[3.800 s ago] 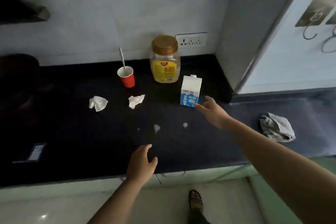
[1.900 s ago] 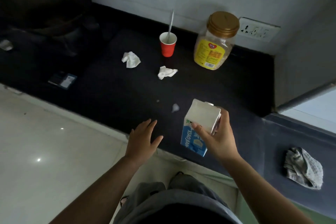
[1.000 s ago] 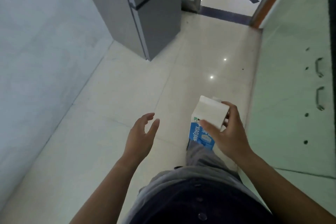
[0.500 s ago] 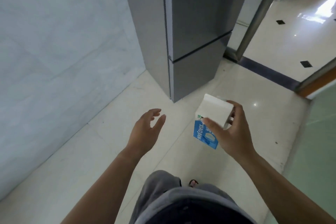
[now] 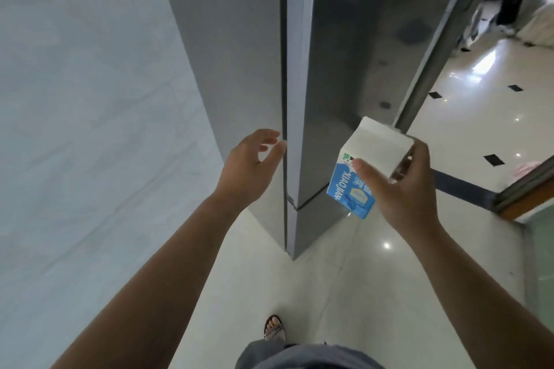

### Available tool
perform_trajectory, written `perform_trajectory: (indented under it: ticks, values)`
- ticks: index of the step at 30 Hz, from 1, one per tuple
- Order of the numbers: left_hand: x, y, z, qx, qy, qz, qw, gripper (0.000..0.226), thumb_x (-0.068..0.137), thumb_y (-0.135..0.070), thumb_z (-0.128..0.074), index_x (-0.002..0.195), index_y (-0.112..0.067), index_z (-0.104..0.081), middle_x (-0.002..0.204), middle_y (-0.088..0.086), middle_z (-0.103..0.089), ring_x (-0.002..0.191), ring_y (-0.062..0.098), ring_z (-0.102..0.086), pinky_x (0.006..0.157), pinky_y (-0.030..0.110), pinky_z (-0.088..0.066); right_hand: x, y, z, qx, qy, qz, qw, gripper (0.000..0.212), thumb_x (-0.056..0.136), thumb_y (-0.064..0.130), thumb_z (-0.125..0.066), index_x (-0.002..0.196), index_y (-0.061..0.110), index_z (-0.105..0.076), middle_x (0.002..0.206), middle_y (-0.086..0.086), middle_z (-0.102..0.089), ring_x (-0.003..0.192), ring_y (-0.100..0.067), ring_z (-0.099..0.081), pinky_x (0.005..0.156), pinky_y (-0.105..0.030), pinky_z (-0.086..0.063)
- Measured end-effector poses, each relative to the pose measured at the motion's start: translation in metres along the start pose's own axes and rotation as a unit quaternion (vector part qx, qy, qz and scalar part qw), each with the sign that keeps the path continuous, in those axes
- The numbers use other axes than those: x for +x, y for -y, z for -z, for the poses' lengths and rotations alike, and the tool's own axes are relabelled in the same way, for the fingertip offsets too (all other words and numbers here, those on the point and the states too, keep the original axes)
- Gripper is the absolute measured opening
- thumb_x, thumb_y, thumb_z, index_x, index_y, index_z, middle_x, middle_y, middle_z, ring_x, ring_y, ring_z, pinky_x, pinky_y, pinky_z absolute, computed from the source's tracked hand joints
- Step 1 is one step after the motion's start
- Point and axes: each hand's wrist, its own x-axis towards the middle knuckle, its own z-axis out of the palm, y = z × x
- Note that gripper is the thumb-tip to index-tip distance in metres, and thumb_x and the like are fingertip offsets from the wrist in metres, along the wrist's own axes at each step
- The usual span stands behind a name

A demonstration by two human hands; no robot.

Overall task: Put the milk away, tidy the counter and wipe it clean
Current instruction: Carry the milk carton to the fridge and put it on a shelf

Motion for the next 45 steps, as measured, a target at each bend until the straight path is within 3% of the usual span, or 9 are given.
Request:
perform_trajectory:
  ticks: [3,8,12,22,28,34,39,42,45]
  values:
    - [0.049,0.005,0.004,-0.005,-0.008,-0.037,0.999,0.036,0.093,-0.042,-0.045,0.122,-0.022,-0.052,0.123,-0.004,-0.059,0.101,0.003,-0.051,0.085,0.021,-0.040,0.028,0.011,-0.019,0.000,-0.042,0.007,0.999,0.068,0.069,0.038,-0.076,0.123,0.021,-0.039,0.118,0.001,-0.055,0.105,-0.013,-0.060,0.079,-0.037,-0.058]
    - [0.100,-0.004,0.003,-0.041,-0.013,-0.071,0.997,0.037,0.091,-0.041,-0.048,0.124,-0.023,-0.050,0.122,-0.005,-0.058,0.104,0.006,-0.054,0.085,0.019,-0.040,0.053,0.023,-0.039,-0.005,-0.079,-0.008,0.997,0.070,0.063,0.047,-0.072,0.121,0.024,-0.039,0.119,0.002,-0.054,0.106,-0.018,-0.060,0.080,-0.046,-0.057]
    - [0.122,-0.015,0.002,-0.061,-0.013,-0.098,0.993,0.037,0.090,-0.040,-0.052,0.124,-0.025,-0.049,0.118,-0.010,-0.055,0.100,0.002,-0.051,0.076,0.007,-0.035,0.072,0.029,-0.047,0.004,-0.102,-0.017,0.995,0.071,0.063,0.048,-0.072,0.121,0.022,-0.040,0.119,0.000,-0.055,0.107,-0.018,-0.060,0.080,-0.048,-0.057]
    - [0.139,-0.020,-0.008,-0.085,-0.038,-0.103,0.990,0.032,0.086,-0.041,-0.058,0.114,-0.028,-0.049,0.109,-0.015,-0.054,0.095,0.002,-0.053,0.073,0.007,-0.038,0.106,0.025,-0.048,-0.011,-0.097,-0.009,0.995,0.073,0.063,0.049,-0.069,0.122,0.019,-0.039,0.115,0.004,-0.052,0.103,-0.017,-0.059,0.082,-0.051,-0.056]
    - [0.131,-0.031,-0.033,-0.089,-0.081,-0.034,0.992,0.033,0.083,-0.043,-0.061,0.104,-0.031,-0.040,0.106,-0.007,-0.056,0.091,0.008,-0.057,0.076,0.018,-0.047,0.117,0.004,-0.041,-0.020,-0.053,0.007,0.998,0.077,0.063,0.053,-0.065,0.126,0.018,-0.036,0.120,0.001,-0.052,0.106,-0.017,-0.058,0.078,-0.038,-0.058]
    - [0.127,-0.049,-0.074,-0.093,-0.231,0.058,0.967,0.034,0.081,-0.035,-0.066,0.099,-0.024,-0.039,0.104,-0.002,-0.051,0.089,0.012,-0.054,0.075,0.022,-0.049,0.138,-0.029,-0.015,-0.003,0.029,0.013,0.999,0.078,0.060,0.057,-0.066,0.124,0.022,-0.038,0.116,0.002,-0.053,0.099,-0.012,-0.059,0.061,-0.008,-0.052]
    - [0.134,-0.059,-0.094,-0.102,-0.327,0.100,0.934,0.025,0.086,-0.033,-0.061,0.095,-0.022,-0.040,0.107,0.004,-0.053,0.083,0.004,-0.055,0.066,0.014,-0.048,0.166,-0.044,0.019,0.025,0.117,0.028,0.992,0.077,0.055,0.061,-0.065,0.120,0.028,-0.039,0.115,0.006,-0.052,0.102,-0.012,-0.057,0.066,-0.021,-0.056]
    - [0.134,-0.062,-0.097,-0.071,-0.340,0.110,0.931,0.021,0.089,-0.031,-0.058,0.095,-0.023,-0.038,0.107,0.002,-0.052,0.083,0.001,-0.054,0.065,0.013,-0.046,0.182,-0.051,0.031,0.046,0.163,0.052,0.984,0.073,0.055,0.061,-0.068,0.115,0.032,-0.039,0.113,0.006,-0.053,0.103,-0.013,-0.058,0.067,-0.022,-0.057]
    - [0.129,-0.069,-0.098,-0.044,-0.349,0.113,0.929,0.017,0.092,-0.026,-0.054,0.093,-0.020,-0.039,0.093,-0.006,-0.051,0.078,-0.005,-0.053,0.059,0.009,-0.044,0.194,-0.056,0.039,0.062,0.188,0.072,0.978,0.069,0.059,0.059,-0.075,0.114,0.034,-0.042,0.113,0.005,-0.056,0.103,-0.011,-0.058,0.071,-0.025,-0.057]
